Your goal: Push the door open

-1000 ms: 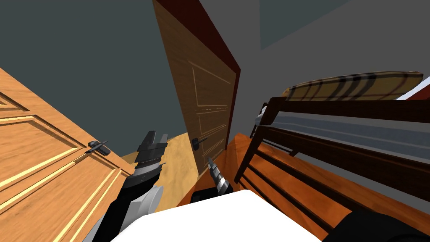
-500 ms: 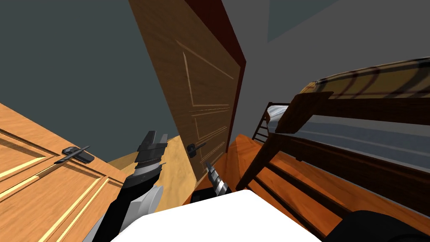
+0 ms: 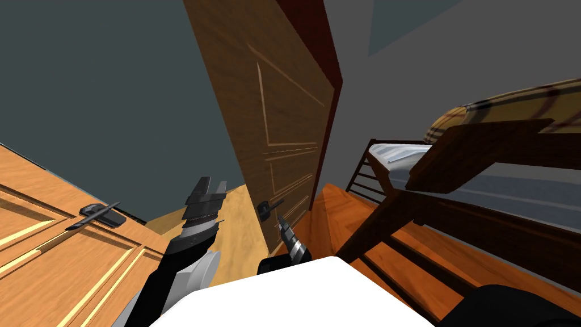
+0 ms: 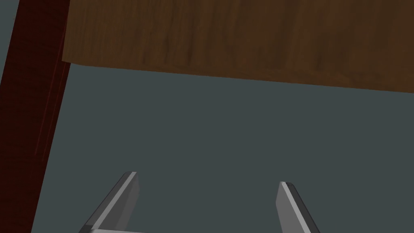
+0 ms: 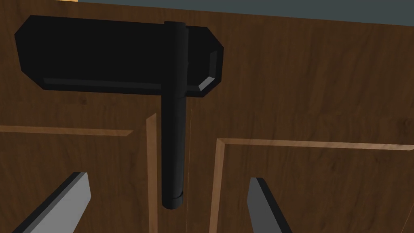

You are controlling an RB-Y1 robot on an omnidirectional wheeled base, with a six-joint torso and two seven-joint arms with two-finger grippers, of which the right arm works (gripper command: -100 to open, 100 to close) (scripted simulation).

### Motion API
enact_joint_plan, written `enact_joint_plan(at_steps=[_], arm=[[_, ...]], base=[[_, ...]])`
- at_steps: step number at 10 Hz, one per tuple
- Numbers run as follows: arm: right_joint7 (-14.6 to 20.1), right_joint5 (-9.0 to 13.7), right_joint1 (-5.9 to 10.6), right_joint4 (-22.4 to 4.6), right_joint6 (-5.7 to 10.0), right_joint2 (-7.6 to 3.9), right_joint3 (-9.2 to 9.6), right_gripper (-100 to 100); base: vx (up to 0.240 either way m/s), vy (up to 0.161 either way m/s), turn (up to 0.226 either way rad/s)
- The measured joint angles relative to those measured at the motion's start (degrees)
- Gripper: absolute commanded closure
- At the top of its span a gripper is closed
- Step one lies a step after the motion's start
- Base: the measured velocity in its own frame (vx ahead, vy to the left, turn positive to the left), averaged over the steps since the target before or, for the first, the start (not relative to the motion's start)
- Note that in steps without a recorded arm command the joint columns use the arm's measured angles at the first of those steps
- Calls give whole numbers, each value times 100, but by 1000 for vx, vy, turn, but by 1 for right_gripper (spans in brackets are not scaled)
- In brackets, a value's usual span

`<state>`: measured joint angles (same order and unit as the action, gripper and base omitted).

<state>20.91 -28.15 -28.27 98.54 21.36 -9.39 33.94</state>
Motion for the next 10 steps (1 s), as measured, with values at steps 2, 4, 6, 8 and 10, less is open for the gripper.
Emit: enact_joint_plan(at_steps=[2,4,6,8,10], arm=[[-19,19,63,-49,-61,65,-9,-100],[-40,41,142,-111,-122,139,-23,-100],[-38,57,192,-141,-153,160,-38,100],[-39,56,188,-139,-149,159,-37,100],[-39,55,186,-140,-148,157,-37,100]], base=[[172,123,40],[161,101,29],[31,20,-2],[-26,-18,2],[-12,-7,0]])
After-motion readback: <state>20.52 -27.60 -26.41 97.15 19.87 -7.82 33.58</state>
